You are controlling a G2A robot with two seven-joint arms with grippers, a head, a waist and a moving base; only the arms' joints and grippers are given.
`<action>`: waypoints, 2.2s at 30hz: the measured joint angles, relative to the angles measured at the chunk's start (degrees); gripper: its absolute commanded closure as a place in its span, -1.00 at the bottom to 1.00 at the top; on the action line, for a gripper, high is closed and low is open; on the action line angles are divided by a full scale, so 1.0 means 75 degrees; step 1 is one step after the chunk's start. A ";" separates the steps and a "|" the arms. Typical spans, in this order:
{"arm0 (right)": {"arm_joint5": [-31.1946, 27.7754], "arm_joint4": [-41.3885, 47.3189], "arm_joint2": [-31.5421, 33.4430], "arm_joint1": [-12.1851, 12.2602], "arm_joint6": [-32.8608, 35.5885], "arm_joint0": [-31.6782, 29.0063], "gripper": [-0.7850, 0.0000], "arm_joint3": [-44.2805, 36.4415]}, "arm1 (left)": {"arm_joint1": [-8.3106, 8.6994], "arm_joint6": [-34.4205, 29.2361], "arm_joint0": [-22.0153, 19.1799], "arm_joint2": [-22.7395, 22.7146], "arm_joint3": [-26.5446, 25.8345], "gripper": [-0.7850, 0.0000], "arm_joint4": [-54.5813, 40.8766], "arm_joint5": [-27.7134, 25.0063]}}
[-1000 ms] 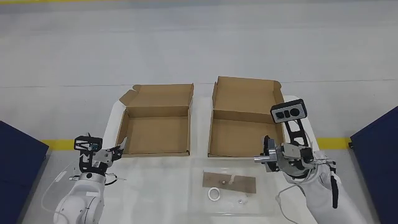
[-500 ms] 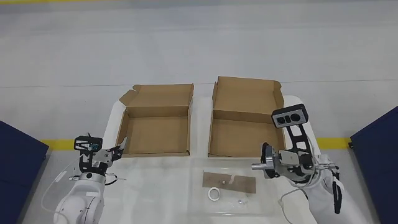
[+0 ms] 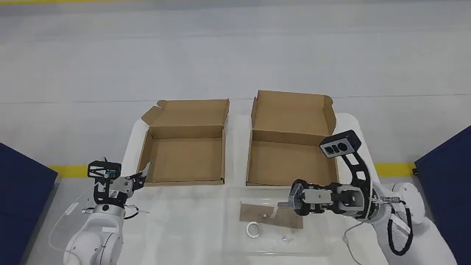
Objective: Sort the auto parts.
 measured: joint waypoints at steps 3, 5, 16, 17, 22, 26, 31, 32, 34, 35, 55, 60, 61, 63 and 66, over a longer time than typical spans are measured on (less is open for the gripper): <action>0.0000 -0.0399 0.0153 0.0021 -0.0124 -0.0106 1.00 -0.0018 | 0.0000 0.0000 0.0000 0.0000 0.0000 -1.00 0.0000 0.0000; -0.0012 -0.0406 0.0158 0.0020 -0.0140 -0.0113 1.00 -0.0018 | 0.0000 0.0000 0.0000 0.0000 0.0000 -1.00 0.0000 0.0000; 0.0415 -0.1573 0.0318 0.0090 -0.0263 -0.0024 1.00 -0.0250 | 0.0000 0.0000 0.0000 0.0000 0.0000 -1.00 0.0000 0.0000; 0.0543 -0.1877 0.0397 0.0116 -0.0239 -0.0005 1.00 -0.0275 | 0.0000 0.0000 0.0000 0.0000 0.0000 -1.00 0.0000 0.0000; 0.1176 -0.3559 0.0812 0.0273 0.0210 0.0089 1.00 -0.0487 | 0.0000 0.0000 0.0000 0.0000 0.0000 -1.00 0.0000 0.0000; 0.1475 -0.4998 0.0967 0.0406 0.0782 0.0203 1.00 -0.0773 | 0.0000 0.0000 0.0000 0.0000 0.0000 -1.00 0.0000 0.0000; 0.1530 -0.5357 0.0960 0.0431 0.0848 0.0218 1.00 -0.0834 | 0.0000 0.0000 0.0000 0.0000 0.0000 -1.00 0.0000 0.0000; 0.1528 -0.5348 0.0960 0.0430 0.0846 0.0217 1.00 -0.0832 | 0.0000 0.0000 0.0000 0.0000 0.0000 -1.00 0.0000 0.0000; 0.1527 -0.5347 0.0960 0.0430 0.0846 0.0217 1.00 -0.0832 | 0.0000 0.0000 0.0000 0.0000 0.0000 -1.00 0.0000 0.0000; 0.1527 -0.5347 0.0960 0.0430 0.0846 0.0217 1.00 -0.0832 | 0.0000 0.0000 0.0000 0.0000 0.0000 -1.00 0.0000 0.0000; 0.1691 -1.0591 -0.0068 0.0761 0.1663 0.1460 1.00 -0.1075 | 0.0000 0.0000 0.0000 0.0000 0.0000 -1.00 0.0000 0.0000; 0.1789 -1.1035 -0.0362 0.0765 0.1579 0.1676 1.00 -0.0898 | 0.0000 0.0000 0.0000 0.0000 0.0000 -1.00 0.0000 0.0000; 0.1789 -1.1032 -0.0360 0.0765 0.1579 0.1674 1.00 -0.0899 | 0.0000 0.0000 0.0000 0.0000 0.0000 -1.00 0.0000 0.0000; 0.1788 -1.1019 -0.0355 0.0765 0.1580 0.1670 1.00 -0.0903 | 0.0000 0.0000 0.0000 0.0000 0.0000 -1.00 0.0000 0.0000; 0.1786 -1.1017 -0.0354 0.0765 0.1582 0.1670 1.00 -0.0903 | 0.0000 0.0000 0.0000 0.0000 0.0000 -1.00 0.0000 0.0000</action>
